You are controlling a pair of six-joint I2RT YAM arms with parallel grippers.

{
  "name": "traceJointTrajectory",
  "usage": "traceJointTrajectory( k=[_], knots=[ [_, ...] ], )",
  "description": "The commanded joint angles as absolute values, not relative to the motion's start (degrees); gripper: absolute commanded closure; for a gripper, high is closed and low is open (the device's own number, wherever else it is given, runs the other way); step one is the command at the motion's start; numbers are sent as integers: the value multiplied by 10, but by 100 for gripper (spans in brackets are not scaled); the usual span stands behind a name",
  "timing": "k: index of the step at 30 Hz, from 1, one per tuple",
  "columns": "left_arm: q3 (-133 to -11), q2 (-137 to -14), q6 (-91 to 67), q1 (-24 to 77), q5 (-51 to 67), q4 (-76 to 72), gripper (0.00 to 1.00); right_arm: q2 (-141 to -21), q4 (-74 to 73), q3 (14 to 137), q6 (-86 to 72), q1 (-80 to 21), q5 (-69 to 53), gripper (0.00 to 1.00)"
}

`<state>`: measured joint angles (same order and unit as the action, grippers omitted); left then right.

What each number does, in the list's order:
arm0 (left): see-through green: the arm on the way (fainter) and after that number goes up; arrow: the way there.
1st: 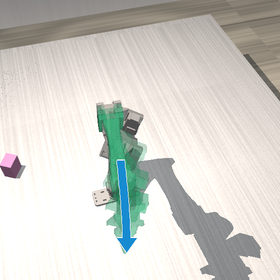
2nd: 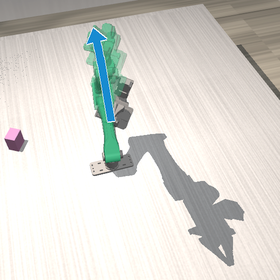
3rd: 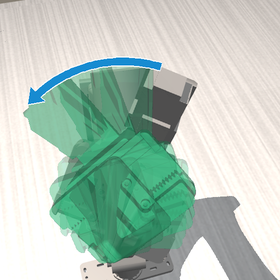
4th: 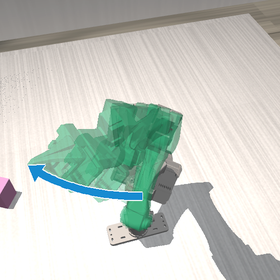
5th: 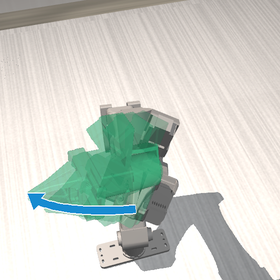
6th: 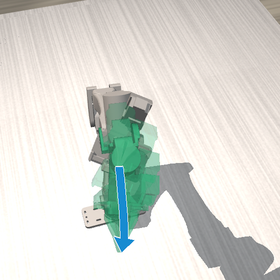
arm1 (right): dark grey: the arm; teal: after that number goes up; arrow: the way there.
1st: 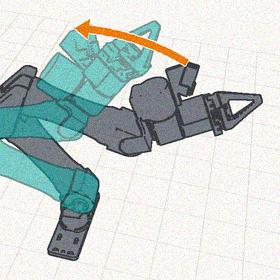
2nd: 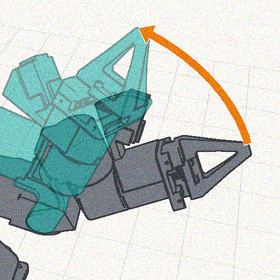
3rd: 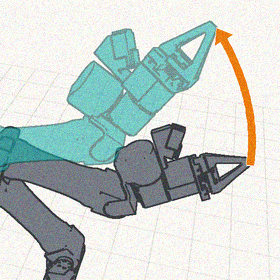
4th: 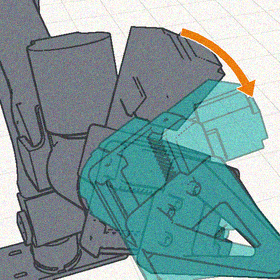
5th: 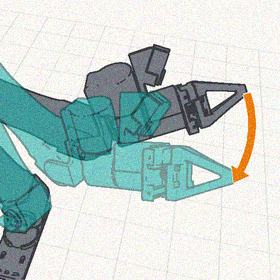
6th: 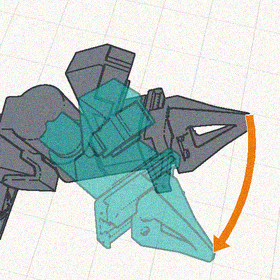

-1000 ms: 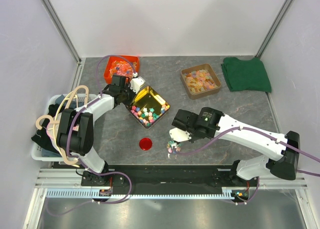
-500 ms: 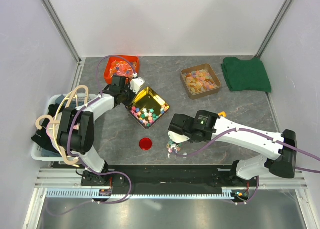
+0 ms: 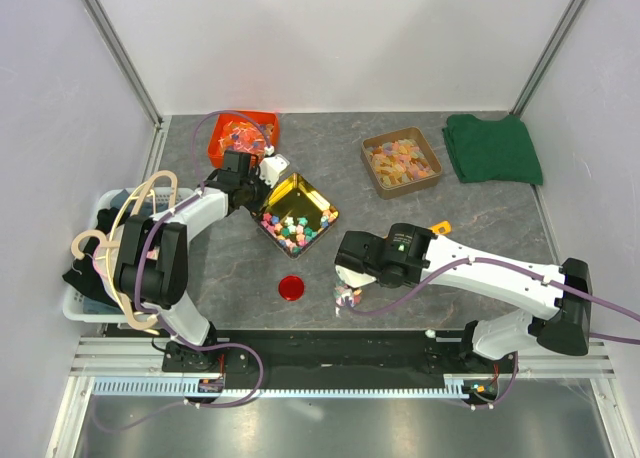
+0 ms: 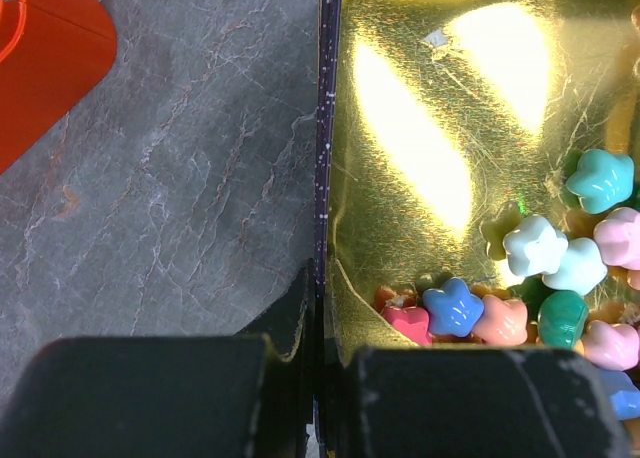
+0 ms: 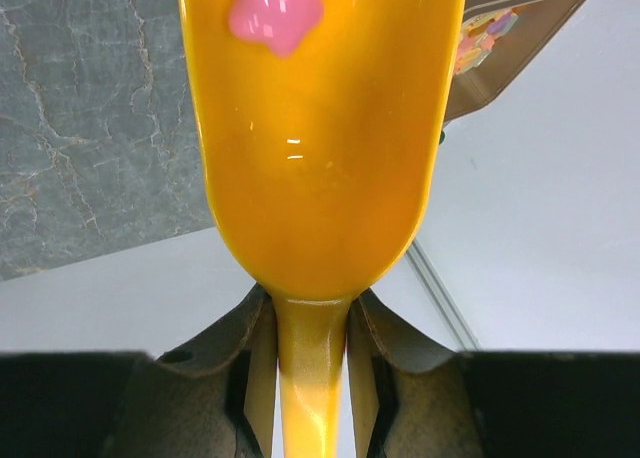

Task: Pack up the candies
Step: Place the fake candies in the packing bottle, then place the storage box at the center of the board.

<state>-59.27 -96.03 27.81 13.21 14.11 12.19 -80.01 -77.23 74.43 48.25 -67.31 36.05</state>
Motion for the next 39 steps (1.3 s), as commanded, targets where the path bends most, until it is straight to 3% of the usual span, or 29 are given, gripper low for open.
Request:
traceJointTrajectory(
  k=[1, 18, 24, 29, 39],
  knots=[
    [-611, -955, 250, 129, 178, 98, 98, -803, -782, 751, 485, -678, 394, 100],
    [-611, -955, 250, 128, 181, 98, 98, -800, -774, 801, 489, -679, 400, 100],
    [-616, -958, 248, 128, 185, 102, 98, -811, -773, 910, 474, -653, 304, 100],
    [-621, -968, 243, 128, 190, 108, 98, -816, -748, 965, 490, -569, 192, 100],
    [-633, -994, 239, 127, 192, 116, 97, -817, -641, 904, 507, -427, 23, 100]
  ],
)
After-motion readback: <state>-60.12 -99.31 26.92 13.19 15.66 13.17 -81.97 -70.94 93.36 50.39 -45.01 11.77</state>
